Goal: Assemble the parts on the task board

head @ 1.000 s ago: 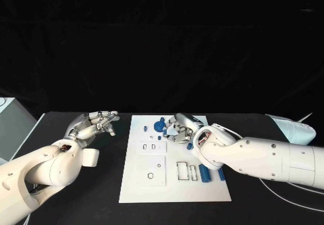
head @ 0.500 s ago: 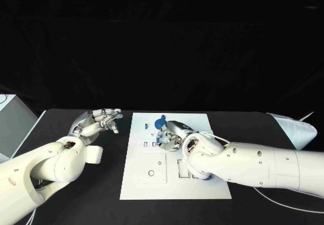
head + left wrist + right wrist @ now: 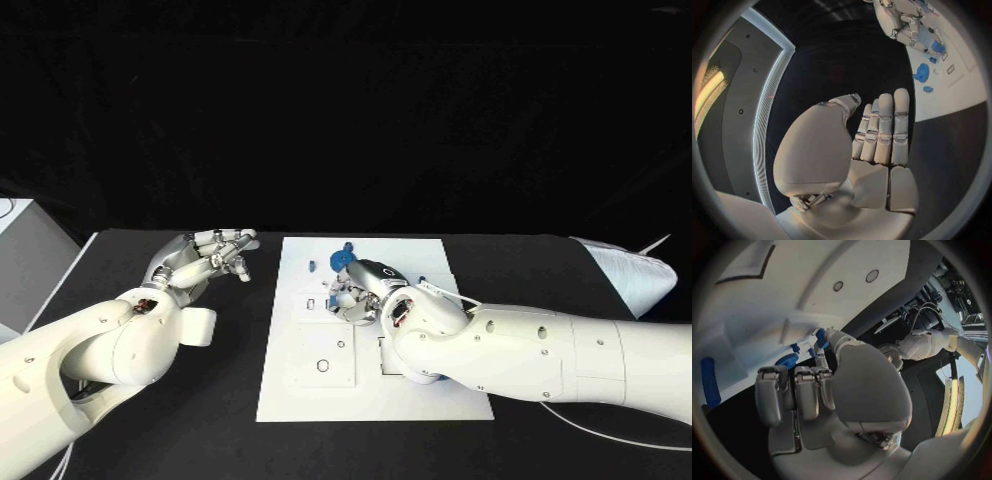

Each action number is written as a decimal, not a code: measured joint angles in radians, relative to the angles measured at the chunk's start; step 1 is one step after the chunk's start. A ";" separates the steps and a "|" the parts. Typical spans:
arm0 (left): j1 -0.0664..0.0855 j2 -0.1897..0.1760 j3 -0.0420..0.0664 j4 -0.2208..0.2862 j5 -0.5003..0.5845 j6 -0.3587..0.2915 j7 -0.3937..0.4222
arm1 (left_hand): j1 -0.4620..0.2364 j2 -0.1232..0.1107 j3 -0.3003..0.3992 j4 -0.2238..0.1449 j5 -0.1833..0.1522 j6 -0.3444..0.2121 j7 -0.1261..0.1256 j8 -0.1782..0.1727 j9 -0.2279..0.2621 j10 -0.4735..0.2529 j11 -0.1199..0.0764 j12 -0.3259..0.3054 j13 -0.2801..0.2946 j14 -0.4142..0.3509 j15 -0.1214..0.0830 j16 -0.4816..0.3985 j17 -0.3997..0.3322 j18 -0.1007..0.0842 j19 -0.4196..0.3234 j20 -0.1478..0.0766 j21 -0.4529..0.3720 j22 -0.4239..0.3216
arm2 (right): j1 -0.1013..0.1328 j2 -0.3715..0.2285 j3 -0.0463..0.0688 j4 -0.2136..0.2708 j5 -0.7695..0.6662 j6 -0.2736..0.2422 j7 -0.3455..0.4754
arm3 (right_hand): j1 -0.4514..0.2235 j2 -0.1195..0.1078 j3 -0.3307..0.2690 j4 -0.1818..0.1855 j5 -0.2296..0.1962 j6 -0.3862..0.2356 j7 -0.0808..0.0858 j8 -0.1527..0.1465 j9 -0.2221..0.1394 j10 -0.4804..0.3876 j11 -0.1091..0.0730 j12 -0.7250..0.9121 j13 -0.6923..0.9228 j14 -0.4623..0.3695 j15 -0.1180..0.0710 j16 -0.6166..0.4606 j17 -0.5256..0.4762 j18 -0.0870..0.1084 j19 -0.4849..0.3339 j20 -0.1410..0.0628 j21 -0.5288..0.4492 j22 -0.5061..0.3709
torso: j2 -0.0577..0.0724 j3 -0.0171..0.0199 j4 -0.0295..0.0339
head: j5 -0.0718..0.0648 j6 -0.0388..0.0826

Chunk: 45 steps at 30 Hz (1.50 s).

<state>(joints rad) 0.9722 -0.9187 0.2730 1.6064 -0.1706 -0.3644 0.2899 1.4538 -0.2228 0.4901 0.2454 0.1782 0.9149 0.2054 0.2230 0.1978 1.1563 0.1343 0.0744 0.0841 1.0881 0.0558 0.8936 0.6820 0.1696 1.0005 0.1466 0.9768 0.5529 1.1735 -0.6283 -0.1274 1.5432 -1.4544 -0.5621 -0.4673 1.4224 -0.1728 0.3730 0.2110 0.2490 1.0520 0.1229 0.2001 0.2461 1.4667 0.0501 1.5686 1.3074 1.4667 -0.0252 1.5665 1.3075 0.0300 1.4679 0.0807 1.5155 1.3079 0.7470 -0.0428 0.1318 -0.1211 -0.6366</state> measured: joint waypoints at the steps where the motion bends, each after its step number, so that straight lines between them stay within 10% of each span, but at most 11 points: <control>1: 0.000 -0.001 0.000 0.000 0.000 0.000 0.000 | 0.000 0.000 0.000 0.000 0.000 0.000 0.000 0.000 0.000 0.000 0.000 0.000 0.000 0.000 0.000 0.000 0.000 0.000 0.000 0.000 0.000 0.000 | 0.000 0.000 0.000 0.000 -0.004 0.000 -0.002 | 0.000 0.000 0.000 0.000 0.000 0.000 0.000 0.000 0.000 0.000 0.000 0.000 0.000 0.000 0.000 0.000 0.000 0.000 0.000 0.000 0.000 0.000 | 0.000 0.0000 0.0000 | 0.000 -0.001; 45: 0.000 -0.008 0.000 0.001 0.000 0.001 -0.004 | -0.004 -0.004 0.000 0.000 0.000 0.000 0.000 0.000 0.001 0.000 0.000 0.000 0.001 0.000 0.000 0.000 -0.001 0.000 -0.004 0.004 0.007 0.002 | -0.016 0.009 0.000 -0.022 -0.121 0.017 -0.036 | -0.010 -0.011 0.000 0.000 0.000 -0.006 0.002 0.005 0.002 0.000 0.000 0.000 0.000 0.000 0.000 0.000 0.000 0.000 0.000 0.000 0.000 -0.001 | -0.001 0.0002 -0.0007 | 0.005 -0.018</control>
<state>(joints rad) 0.9721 -0.9269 0.2730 1.6072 -0.1707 -0.3635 0.2861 1.4498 -0.2268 0.4901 0.2454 0.1782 0.9150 0.2053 0.2230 0.1991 1.1563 0.1342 0.0745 0.0852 1.0881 0.0558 0.8936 0.6808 0.1696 0.9969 0.1503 0.9840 0.5549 1.1576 -0.6189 -0.1279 1.5214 -1.5757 -0.5450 -0.5035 1.4119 -0.1833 0.3728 0.2112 0.2490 1.0461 0.1251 0.2052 0.2486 1.4667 0.0501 1.5686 1.3078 1.4667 -0.0251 1.5665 1.3075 0.0300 1.4678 0.0808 1.5155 1.3074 0.7460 -0.0426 0.1312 -0.1162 -0.6550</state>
